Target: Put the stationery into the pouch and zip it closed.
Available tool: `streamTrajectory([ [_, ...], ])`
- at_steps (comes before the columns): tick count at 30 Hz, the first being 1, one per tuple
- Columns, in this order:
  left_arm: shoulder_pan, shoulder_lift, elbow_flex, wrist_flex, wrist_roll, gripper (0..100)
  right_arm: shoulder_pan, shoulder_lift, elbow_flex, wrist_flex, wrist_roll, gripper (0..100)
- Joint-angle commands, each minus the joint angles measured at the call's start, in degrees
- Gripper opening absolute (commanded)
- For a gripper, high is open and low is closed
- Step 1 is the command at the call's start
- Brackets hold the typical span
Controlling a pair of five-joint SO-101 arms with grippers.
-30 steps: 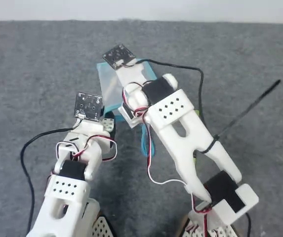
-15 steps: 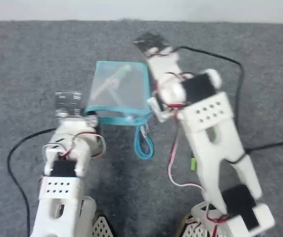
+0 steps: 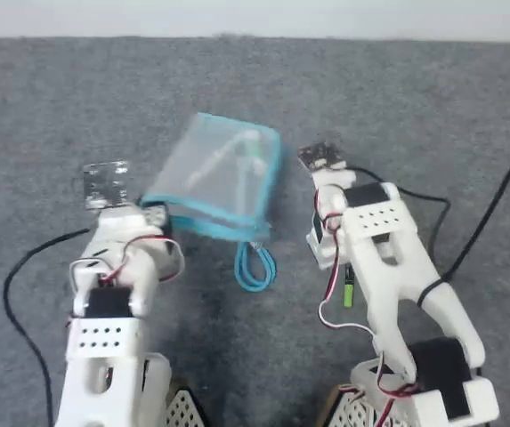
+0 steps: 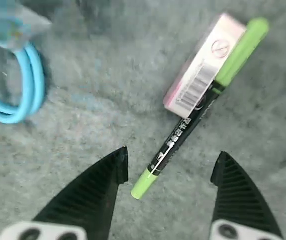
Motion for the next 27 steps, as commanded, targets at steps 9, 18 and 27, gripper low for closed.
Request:
streamTrajectory([
  [9, 2.7, 0.9, -4.3, 0.9, -1.9, 1, 0.7, -2.8, 10.3, -10.3, 0.4, 27.4],
  [18, 4.0, 0.7, -3.6, 1.5, -2.1, 1, 0.8, 0.3, 10.8, -11.8, -2.0, 15.8],
  [27, 4.0, 0.4, -3.0, 1.2, -2.1, 1, 3.6, 5.3, 10.6, -12.3, -2.0, 9.3],
])
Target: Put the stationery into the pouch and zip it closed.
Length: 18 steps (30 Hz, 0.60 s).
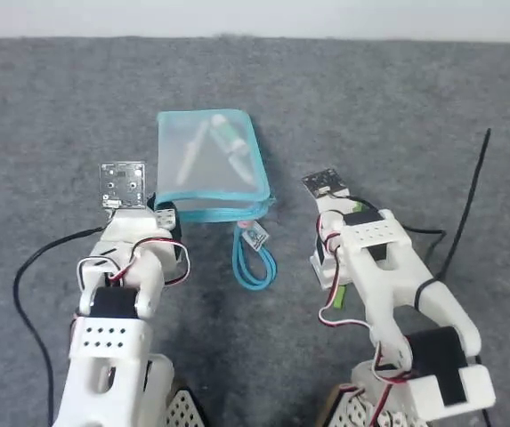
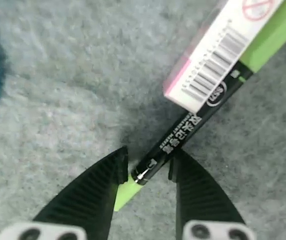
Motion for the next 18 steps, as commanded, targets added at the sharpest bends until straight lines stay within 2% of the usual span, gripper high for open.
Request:
streamTrajectory([
  [1, -0.4, 0.4, -2.9, -0.1, 1.1, 1, 2.3, 0.7, -0.4, -0.2, -0.7, 6.1],
  [3, -0.4, 0.4, -2.9, -0.1, 1.1, 1, 3.8, 0.7, -1.5, 0.4, -0.7, 0.0],
  [13, -0.4, 0.4, -2.6, -0.1, 0.5, 1, 13.4, -1.3, -22.6, 16.6, 2.5, 0.7],
  [18, -0.4, 0.8, -2.4, -1.9, 0.4, 1, 11.4, -9.7, -29.9, 23.8, 2.9, 0.7],
])
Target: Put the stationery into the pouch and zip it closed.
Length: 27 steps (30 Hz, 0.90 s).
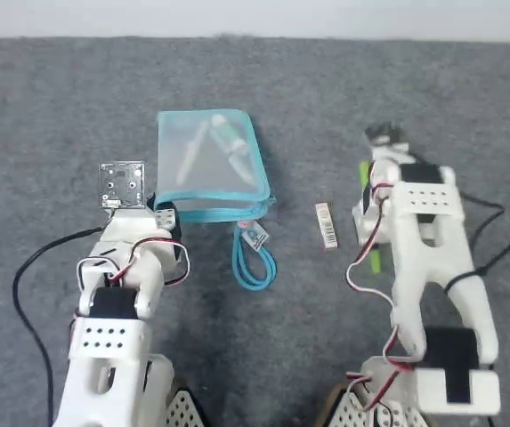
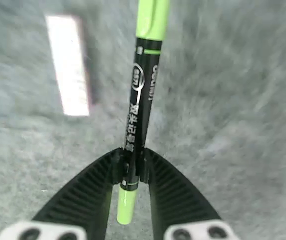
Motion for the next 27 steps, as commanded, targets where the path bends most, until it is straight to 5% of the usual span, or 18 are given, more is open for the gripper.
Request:
streamTrajectory([
  [1, -0.3, 0.8, -2.4, -2.0, 0.4, 1, -2.7, -9.0, -5.7, 5.4, 2.2, 0.7],
  [15, 5.6, 0.7, -1.3, -2.1, 0.3, 1, -30.4, -24.6, -4.8, 21.9, 13.4, 0.7],
  [27, 14.1, 0.7, -1.1, -2.0, -3.3, 1, -30.2, -10.7, -7.0, 19.6, 11.1, 0.7],
])
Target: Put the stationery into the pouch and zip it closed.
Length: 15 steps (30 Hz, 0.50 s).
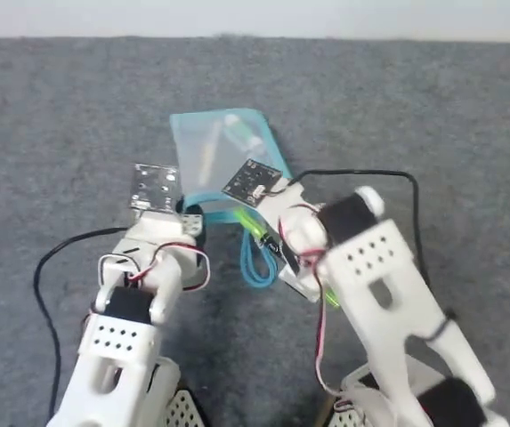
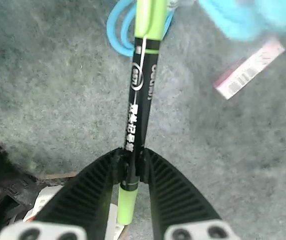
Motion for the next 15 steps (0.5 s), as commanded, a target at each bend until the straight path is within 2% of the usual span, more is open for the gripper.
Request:
streamTrajectory([
  [1, 4.1, 0.5, -0.6, -2.0, -2.6, 1, 1.7, 4.6, -4.8, -2.4, -3.1, 0.7],
  [7, 6.7, 0.6, 0.0, -2.1, -3.1, 1, 7.0, 12.5, -13.5, -4.4, -8.6, 0.7],
  [15, 7.6, 0.7, 0.1, -2.1, -3.2, 1, 9.0, 25.3, -27.7, -3.7, -13.8, 0.7],
])
